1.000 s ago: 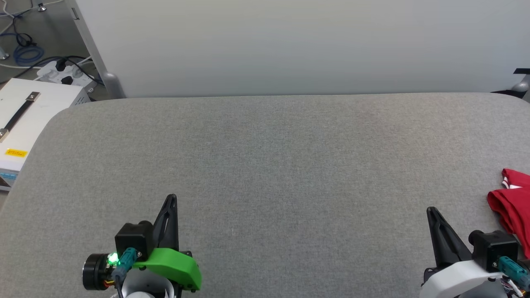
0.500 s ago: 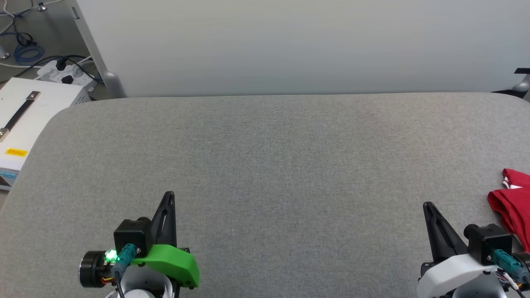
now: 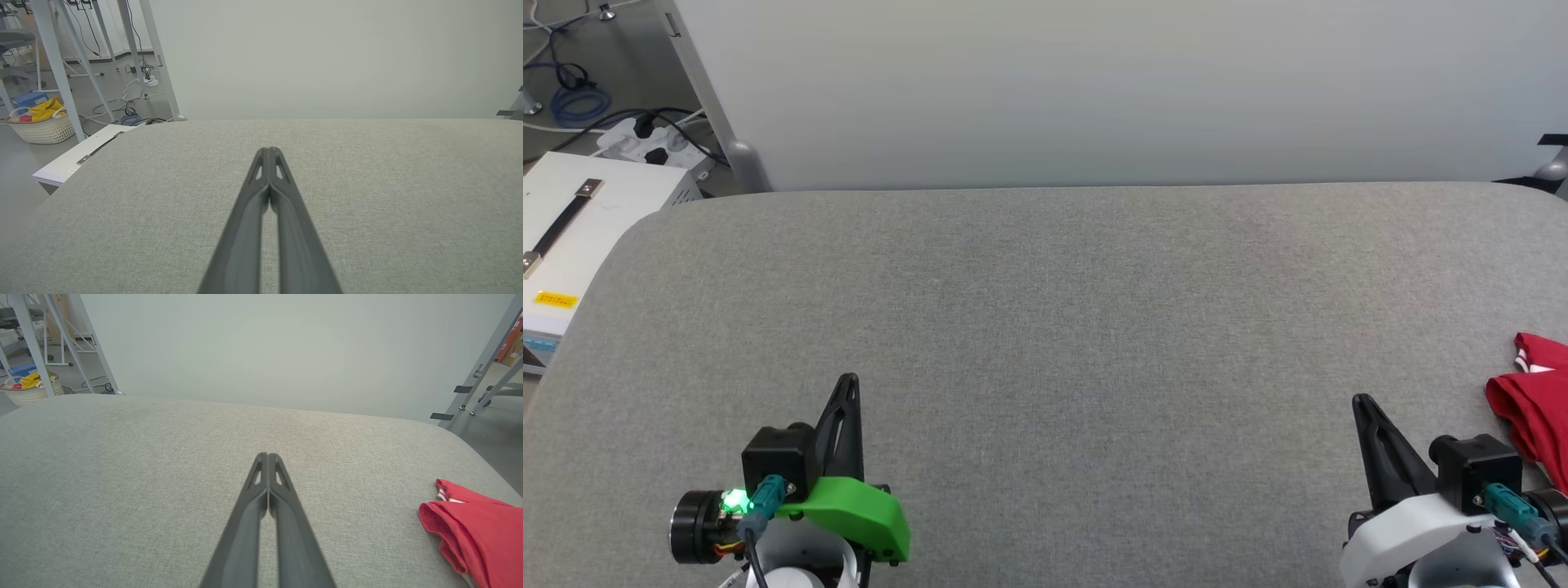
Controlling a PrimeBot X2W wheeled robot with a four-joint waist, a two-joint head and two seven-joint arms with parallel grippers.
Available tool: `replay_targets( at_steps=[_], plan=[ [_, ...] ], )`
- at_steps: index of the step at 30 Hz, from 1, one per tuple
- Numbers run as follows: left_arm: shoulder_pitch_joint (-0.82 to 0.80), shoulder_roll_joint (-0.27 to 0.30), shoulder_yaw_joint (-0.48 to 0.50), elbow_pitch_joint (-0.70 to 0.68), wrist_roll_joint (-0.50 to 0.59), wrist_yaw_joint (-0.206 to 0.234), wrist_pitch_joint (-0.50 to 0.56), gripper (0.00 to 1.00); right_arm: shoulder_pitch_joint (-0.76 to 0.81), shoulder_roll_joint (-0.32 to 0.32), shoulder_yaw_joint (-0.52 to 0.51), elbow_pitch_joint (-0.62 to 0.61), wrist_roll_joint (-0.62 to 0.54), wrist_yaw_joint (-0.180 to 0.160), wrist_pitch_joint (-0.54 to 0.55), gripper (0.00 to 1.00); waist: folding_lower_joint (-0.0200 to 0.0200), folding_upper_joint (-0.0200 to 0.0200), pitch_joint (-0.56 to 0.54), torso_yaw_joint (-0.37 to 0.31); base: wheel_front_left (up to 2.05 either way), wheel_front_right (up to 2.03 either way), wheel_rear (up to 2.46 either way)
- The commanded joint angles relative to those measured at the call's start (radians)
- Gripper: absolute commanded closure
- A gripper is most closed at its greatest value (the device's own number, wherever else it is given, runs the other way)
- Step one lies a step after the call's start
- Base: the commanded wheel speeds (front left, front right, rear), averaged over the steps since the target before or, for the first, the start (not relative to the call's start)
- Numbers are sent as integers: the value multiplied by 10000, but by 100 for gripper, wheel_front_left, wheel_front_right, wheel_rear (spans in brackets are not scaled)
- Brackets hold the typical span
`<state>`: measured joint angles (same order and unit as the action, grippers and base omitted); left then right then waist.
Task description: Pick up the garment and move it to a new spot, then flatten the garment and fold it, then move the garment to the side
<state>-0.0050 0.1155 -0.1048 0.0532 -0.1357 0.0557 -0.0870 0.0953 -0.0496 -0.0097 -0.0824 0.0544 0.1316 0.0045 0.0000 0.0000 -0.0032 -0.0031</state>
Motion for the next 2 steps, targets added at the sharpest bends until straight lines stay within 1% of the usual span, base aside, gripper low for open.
replay_targets(
  at_steps=[1, 2],
  plan=[
    [34, -110, 103, -70, 167, -93, 67, 100, -232, -5, 13, 74, -101, -6, -31, 100, 0, 0, 1, 1, 0, 0, 0],
    [35, -125, 129, -83, 200, -105, 89, 100, -251, -5, 16, 94, -113, -6, -31, 100, 0, 0, 2, 2, 0, 0, 0]
  ],
)
